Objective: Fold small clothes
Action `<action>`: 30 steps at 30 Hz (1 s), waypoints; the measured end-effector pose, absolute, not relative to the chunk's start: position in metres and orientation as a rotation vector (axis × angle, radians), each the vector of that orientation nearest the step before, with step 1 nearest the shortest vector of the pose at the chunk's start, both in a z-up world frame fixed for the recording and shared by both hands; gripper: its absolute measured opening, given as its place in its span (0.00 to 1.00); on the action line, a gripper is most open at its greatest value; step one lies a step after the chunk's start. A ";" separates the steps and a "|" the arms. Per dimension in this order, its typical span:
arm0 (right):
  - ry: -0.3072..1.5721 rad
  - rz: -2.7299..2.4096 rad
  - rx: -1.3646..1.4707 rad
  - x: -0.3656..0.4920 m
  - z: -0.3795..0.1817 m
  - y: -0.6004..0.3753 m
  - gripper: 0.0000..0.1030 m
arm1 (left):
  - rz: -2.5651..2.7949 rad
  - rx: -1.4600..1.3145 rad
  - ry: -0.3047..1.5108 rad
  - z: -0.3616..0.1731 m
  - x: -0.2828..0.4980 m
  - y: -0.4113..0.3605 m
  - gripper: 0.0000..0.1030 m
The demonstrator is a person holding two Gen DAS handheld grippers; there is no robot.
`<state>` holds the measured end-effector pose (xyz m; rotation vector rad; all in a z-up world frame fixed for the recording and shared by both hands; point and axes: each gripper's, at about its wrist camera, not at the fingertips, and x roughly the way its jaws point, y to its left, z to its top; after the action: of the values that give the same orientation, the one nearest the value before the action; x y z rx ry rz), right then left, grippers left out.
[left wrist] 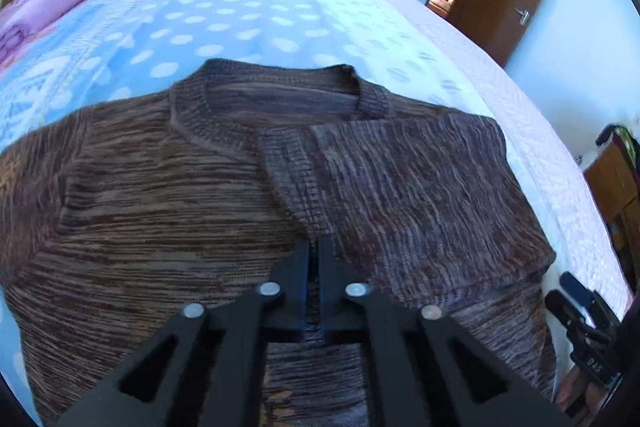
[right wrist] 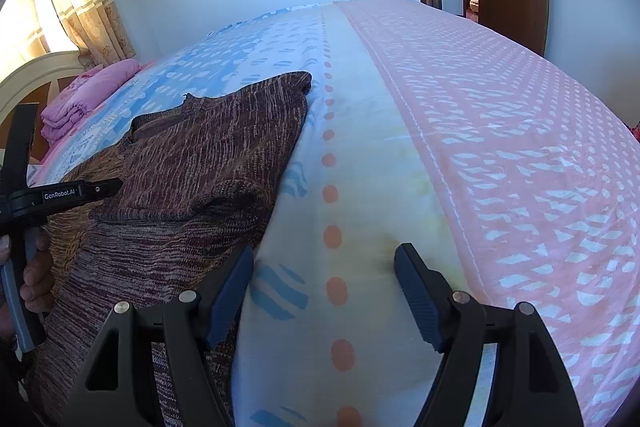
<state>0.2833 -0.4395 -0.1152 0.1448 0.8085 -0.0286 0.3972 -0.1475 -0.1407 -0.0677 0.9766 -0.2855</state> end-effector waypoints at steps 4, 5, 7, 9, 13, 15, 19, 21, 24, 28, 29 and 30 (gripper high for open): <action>0.808 -0.030 0.142 0.283 -0.115 -0.439 0.72 | -0.267 -0.063 0.956 -0.126 0.394 -0.140 0.03; 0.808 -0.029 0.144 0.283 -0.115 -0.439 0.72 | -0.267 -0.067 0.944 -0.121 0.393 -0.135 0.03; 0.807 -0.028 0.148 0.282 -0.115 -0.439 0.72 | -0.260 -0.068 0.924 -0.115 0.390 -0.125 0.03; 0.810 -0.032 0.141 0.283 -0.115 -0.438 0.72 | -0.247 -0.060 0.923 -0.116 0.389 -0.117 0.03; 0.813 -0.040 0.125 0.283 -0.116 -0.435 0.72 | -0.247 -0.057 0.935 -0.126 0.387 -0.113 0.03; 0.815 -0.044 0.116 0.283 -0.116 -0.434 0.72 | -0.222 -0.035 0.949 -0.135 0.390 -0.116 0.07; 0.788 -0.049 0.111 0.280 -0.110 -0.432 0.72 | -0.166 0.016 0.938 -0.141 0.385 -0.121 0.17; 0.742 -0.016 0.105 0.283 -0.095 -0.425 0.72 | -0.126 0.070 0.895 -0.139 0.381 -0.123 0.44; 0.700 -0.008 0.033 0.306 -0.076 -0.406 0.72 | -0.086 0.118 0.861 -0.137 0.380 -0.124 0.61; 0.841 -0.066 -0.029 0.342 -0.098 -0.393 0.72 | -0.079 0.142 0.870 -0.138 0.379 -0.124 0.68; 0.885 -0.102 -0.070 0.344 -0.108 -0.391 0.72 | -0.072 0.160 0.864 -0.139 0.378 -0.124 0.74; 0.909 -0.110 -0.086 0.341 -0.116 -0.392 0.72 | -0.075 0.177 0.853 -0.139 0.376 -0.125 0.74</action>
<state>0.3407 -0.3917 -0.1163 -0.0861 0.9087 -0.1102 0.3760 -0.1254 -0.1393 0.1769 0.8530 -0.0752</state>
